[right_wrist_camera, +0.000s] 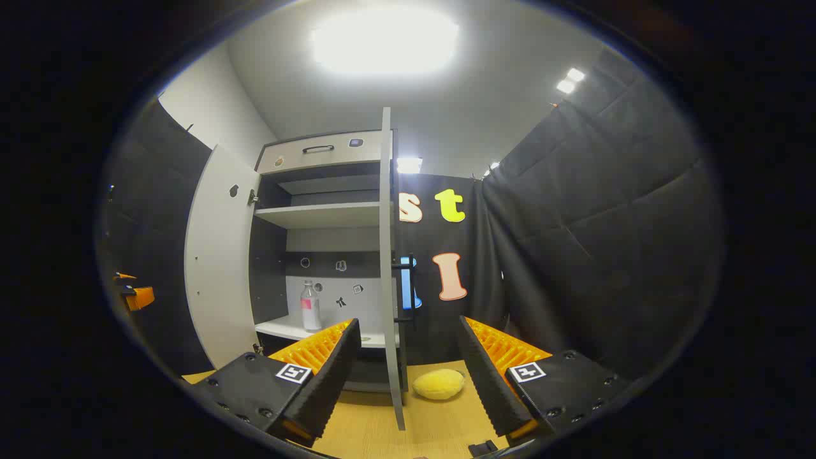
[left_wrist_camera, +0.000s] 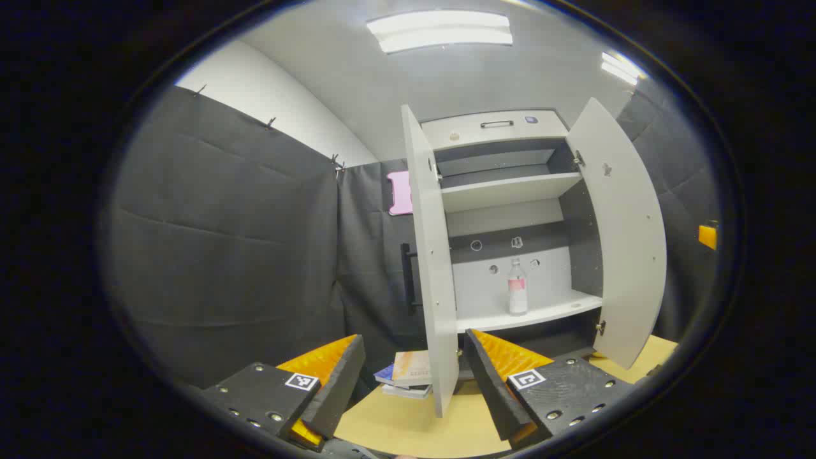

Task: Grasp the bottle in the cabinet with the left hand and place it on the coaster, then close the right door with the right hand and the left door with the left hand.

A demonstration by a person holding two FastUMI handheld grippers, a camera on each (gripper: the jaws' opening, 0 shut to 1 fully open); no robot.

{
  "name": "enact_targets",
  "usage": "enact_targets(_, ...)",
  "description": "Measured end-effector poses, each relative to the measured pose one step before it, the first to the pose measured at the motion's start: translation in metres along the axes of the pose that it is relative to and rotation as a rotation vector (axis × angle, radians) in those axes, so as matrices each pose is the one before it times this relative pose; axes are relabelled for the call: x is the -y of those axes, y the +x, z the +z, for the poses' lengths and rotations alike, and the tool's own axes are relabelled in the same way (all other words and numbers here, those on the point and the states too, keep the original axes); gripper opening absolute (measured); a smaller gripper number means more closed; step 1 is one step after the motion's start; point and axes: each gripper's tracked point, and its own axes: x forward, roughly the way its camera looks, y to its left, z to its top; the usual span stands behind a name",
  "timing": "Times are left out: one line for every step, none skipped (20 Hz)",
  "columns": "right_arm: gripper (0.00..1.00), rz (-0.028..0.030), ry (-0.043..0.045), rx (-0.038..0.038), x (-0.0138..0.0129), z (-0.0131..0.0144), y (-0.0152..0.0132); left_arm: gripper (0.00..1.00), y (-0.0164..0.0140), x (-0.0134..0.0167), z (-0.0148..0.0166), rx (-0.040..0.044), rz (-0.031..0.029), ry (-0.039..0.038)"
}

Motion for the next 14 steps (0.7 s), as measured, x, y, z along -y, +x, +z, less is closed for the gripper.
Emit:
enact_targets(0.96,0.00136,0.00052,-0.00373,0.00008,-0.00155,0.00108,0.92,-0.00081,0.00095,-0.0006,-0.00144,-0.00064,0.00036)
enact_targets(0.96,0.0011,0.00067,-0.00101,0.00002,-0.00038,0.00015,0.92,0.00099,0.00048,0.0002,-0.00051,0.00017,0.00043)
enact_targets(0.96,0.00069,0.00016,0.00072,0.00034,-0.00061,0.0006,0.92,-0.00121,0.00007,-0.00026,0.00102,0.00084,0.00115)
enact_targets(0.94,0.00016,-0.00114,0.0009,-0.00012,0.00017,0.00072,0.92,0.00126,0.00042,0.00132,0.00119,0.00061,0.00264)
enact_targets(0.94,-0.00106,-0.00137,0.0028,0.00053,0.0003,0.00036,0.92,0.00039,0.00027,-0.00065,-0.00047,0.00124,0.00204)
enact_targets(0.94,0.00039,-0.00058,0.00036,0.00013,0.00076,0.00084,0.92,0.00043,0.00106,0.00015,-0.00076,-0.00068,0.00055)
enact_targets(0.96,0.00019,-0.00012,0.00029,0.00044,-0.00091,-0.00038,0.92,0.00054,0.00065,-0.0004,-0.00041,-0.00082,-0.00176)
enact_targets(0.94,-0.00138,-0.00039,0.0017,0.00155,0.00014,0.00003,0.92,0.00128,0.00086,0.00104,0.00071,-0.0022,-0.00243)
enact_targets(0.96,-0.00164,-0.00096,0.00128,0.00109,-0.00005,0.00033,0.92,-0.00085,0.00218,0.00014,0.00016,-0.00212,-0.00084)
enact_targets(0.96,-0.0019,-0.00142,0.00127,0.00102,0.0004,0.00031,0.92,0.0006,0.00167,0.00039,-0.00022,-0.00062,0.00126)
enact_targets(0.94,-0.00121,-0.00081,-0.00065,0.00201,-0.0016,-0.00019,0.92,0.00138,0.00184,-0.00099,-0.00125,-0.00056,0.00189)
enact_targets(0.96,-0.00021,-0.00045,-0.00149,0.00127,-0.00116,0.00047,0.92,0.00077,0.00198,-0.00023,-0.00206,-0.0011,0.00029)
enact_targets(0.96,-0.00074,0.00065,-0.00129,0.00167,-0.00169,0.00048,0.92,0.00093,0.00298,-0.00057,-0.00203,-0.0024,-0.00238)
enact_targets(0.96,0.00051,0.00182,-0.00038,0.00202,-0.00016,0.00034,0.92,0.00157,0.00292,0.00067,0.00001,-0.0025,-0.0044)
